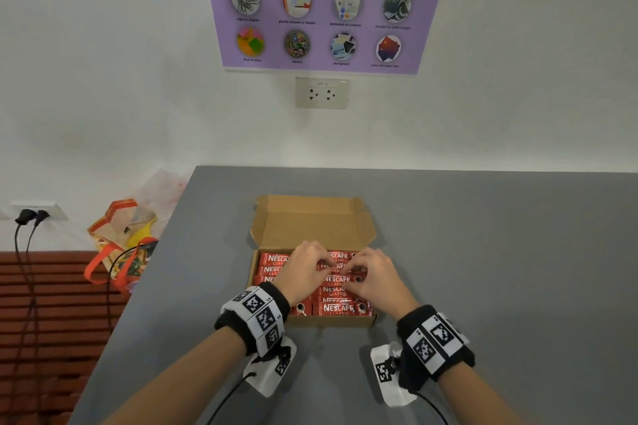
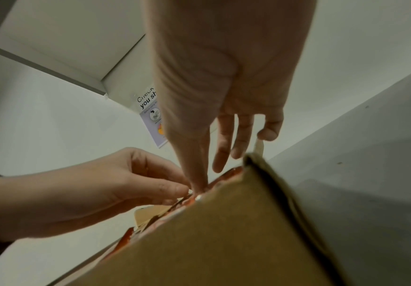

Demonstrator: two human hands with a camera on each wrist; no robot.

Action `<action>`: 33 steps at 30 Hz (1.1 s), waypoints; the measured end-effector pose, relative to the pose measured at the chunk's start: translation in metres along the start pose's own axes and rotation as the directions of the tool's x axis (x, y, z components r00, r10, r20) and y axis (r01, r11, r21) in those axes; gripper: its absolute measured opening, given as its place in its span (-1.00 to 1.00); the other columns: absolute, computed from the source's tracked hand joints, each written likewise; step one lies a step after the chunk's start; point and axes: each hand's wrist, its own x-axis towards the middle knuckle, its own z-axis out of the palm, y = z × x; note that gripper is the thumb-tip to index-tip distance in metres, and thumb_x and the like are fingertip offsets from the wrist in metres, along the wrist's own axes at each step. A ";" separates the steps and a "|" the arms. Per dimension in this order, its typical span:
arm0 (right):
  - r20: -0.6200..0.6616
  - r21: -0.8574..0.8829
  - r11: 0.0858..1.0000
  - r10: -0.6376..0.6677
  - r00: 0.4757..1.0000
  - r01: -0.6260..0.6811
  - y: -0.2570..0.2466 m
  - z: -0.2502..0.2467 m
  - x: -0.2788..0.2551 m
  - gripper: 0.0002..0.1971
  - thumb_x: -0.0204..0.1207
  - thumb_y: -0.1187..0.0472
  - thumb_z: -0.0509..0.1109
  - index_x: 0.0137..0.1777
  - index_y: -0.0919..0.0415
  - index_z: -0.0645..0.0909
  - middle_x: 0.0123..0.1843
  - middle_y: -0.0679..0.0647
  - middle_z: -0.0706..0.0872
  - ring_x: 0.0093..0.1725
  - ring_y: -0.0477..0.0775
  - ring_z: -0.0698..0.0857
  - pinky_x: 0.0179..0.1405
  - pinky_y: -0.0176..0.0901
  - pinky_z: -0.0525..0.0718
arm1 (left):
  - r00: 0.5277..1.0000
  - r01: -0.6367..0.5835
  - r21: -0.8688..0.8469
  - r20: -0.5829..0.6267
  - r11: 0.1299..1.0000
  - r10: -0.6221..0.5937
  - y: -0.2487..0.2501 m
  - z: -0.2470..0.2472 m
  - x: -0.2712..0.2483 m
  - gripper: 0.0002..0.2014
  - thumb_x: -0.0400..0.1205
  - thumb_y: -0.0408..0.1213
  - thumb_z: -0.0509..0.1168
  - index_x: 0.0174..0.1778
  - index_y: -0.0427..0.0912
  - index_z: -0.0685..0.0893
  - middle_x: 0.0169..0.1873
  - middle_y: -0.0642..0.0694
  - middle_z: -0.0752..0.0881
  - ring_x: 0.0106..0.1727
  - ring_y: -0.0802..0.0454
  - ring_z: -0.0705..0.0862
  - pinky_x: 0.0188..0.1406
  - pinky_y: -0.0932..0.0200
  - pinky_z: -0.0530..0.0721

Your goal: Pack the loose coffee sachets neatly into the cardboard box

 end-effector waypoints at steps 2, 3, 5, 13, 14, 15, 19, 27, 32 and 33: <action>-0.001 0.003 1.000 -0.005 1.000 0.005 0.000 0.000 -0.001 -0.82 0.37 0.08 0.55 -0.04 0.00 0.73 0.00 -0.17 0.52 0.10 -0.15 0.47 0.22 -0.23 0.50 | 1.000 -0.002 0.002 0.004 1.000 0.002 -0.001 0.001 0.000 -0.81 0.61 -0.22 0.33 0.10 -0.09 0.74 0.13 0.00 0.68 0.21 0.16 0.52 0.37 0.20 0.44; -0.008 0.009 1.000 -0.005 1.000 0.005 0.000 0.000 -0.001 -0.83 0.38 0.08 0.55 -0.04 0.01 0.73 0.00 -0.17 0.53 0.09 -0.15 0.47 0.21 -0.24 0.50 | 1.000 0.001 -0.001 -0.002 1.000 -0.001 -0.001 0.001 -0.001 -0.81 0.61 -0.21 0.32 0.10 -0.09 0.73 0.13 0.01 0.66 0.20 0.16 0.51 0.37 0.16 0.45; -0.056 0.032 0.999 0.015 0.998 -0.013 0.001 -0.002 -0.001 -0.85 0.43 0.08 0.51 -0.02 0.04 0.73 -0.02 -0.16 0.53 0.06 -0.16 0.47 0.15 -0.29 0.48 | 0.998 0.016 -0.014 -0.054 1.000 -0.017 0.001 -0.001 0.000 -0.79 0.63 -0.23 0.29 0.15 -0.10 0.70 0.16 0.03 0.61 0.23 0.17 0.48 0.36 0.25 0.41; -0.159 0.306 0.907 0.349 0.924 -0.290 0.009 -0.011 -0.006 -0.56 0.63 0.19 0.26 0.49 0.26 0.37 0.37 0.15 0.54 0.28 0.03 0.58 0.26 -0.19 0.52 | 0.884 0.387 -0.134 -0.228 0.912 -0.409 -0.024 -0.047 -0.002 -0.43 0.68 -0.18 0.17 0.59 -0.24 0.16 0.55 -0.27 0.16 0.56 -0.17 0.19 0.55 -0.16 0.20; -0.131 0.319 0.894 0.371 0.919 -0.316 0.010 -0.009 -0.009 -0.53 0.64 0.17 0.24 0.52 0.26 0.32 0.39 0.17 0.53 0.32 0.07 0.57 0.29 -0.14 0.52 | 0.859 0.442 -0.191 -0.192 0.876 -0.475 -0.027 -0.053 -0.007 -0.38 0.69 -0.20 0.16 0.62 -0.24 0.06 0.56 -0.31 0.14 0.56 -0.21 0.19 0.55 -0.18 0.24; -0.100 0.329 0.885 0.381 0.919 -0.330 0.010 -0.008 -0.011 -0.51 0.65 0.16 0.23 0.55 0.27 0.28 0.41 0.18 0.53 0.35 0.08 0.56 0.32 -0.11 0.52 | 0.840 0.481 -0.251 -0.144 0.840 -0.524 -0.030 -0.058 -0.013 -0.35 0.69 -0.22 0.15 0.63 -0.24 -0.03 0.55 -0.34 0.15 0.55 -0.23 0.23 0.52 -0.17 0.30; -0.015 0.370 0.865 0.371 0.929 -0.339 0.004 0.002 -0.024 -0.62 0.70 0.18 0.14 0.46 0.31 0.38 0.31 0.17 0.63 0.09 -0.11 0.66 0.03 -0.42 0.60 | 0.812 0.552 -0.380 0.041 0.743 -0.582 -0.037 -0.060 -0.043 -0.39 0.74 -0.21 0.07 0.62 -0.33 -0.05 0.35 -0.35 0.51 0.15 -0.07 0.63 0.07 0.16 0.62; 0.003 0.436 0.835 0.372 0.928 -0.336 -0.005 0.020 -0.025 -0.87 0.71 0.24 0.09 0.08 0.16 0.47 -0.04 0.00 0.66 -0.14 -0.22 0.67 -0.29 -0.47 0.64 | 0.800 0.575 -0.411 0.102 0.708 -0.591 -0.039 -0.035 -0.055 -0.83 0.74 -0.35 0.05 0.07 -0.28 0.54 -0.32 0.01 0.63 -0.34 0.21 0.62 -0.51 0.46 0.48; -0.034 0.377 0.868 0.361 0.932 -0.323 -0.006 0.011 -0.003 -0.84 0.70 0.27 0.10 0.13 0.25 0.50 -0.01 -0.01 0.64 -0.10 -0.13 0.63 -0.19 -0.49 0.55 | 0.838 0.525 -0.397 0.085 0.753 -0.539 -0.039 -0.040 -0.040 -0.87 0.69 -0.43 0.16 -0.13 -0.17 0.56 -0.34 0.06 0.64 -0.33 0.26 0.62 -0.50 0.48 0.50; -0.024 0.367 0.869 0.367 0.930 -0.333 -0.008 0.007 0.003 -0.83 0.70 0.28 0.10 0.14 0.27 0.50 -0.03 -0.01 0.61 -0.11 -0.12 0.60 -0.25 -0.53 0.50 | 0.842 0.521 -0.384 0.081 0.762 -0.534 -0.039 -0.042 -0.036 -0.87 0.68 -0.44 0.17 -0.13 -0.18 0.56 -0.34 0.07 0.64 -0.33 0.27 0.62 -0.51 0.49 0.51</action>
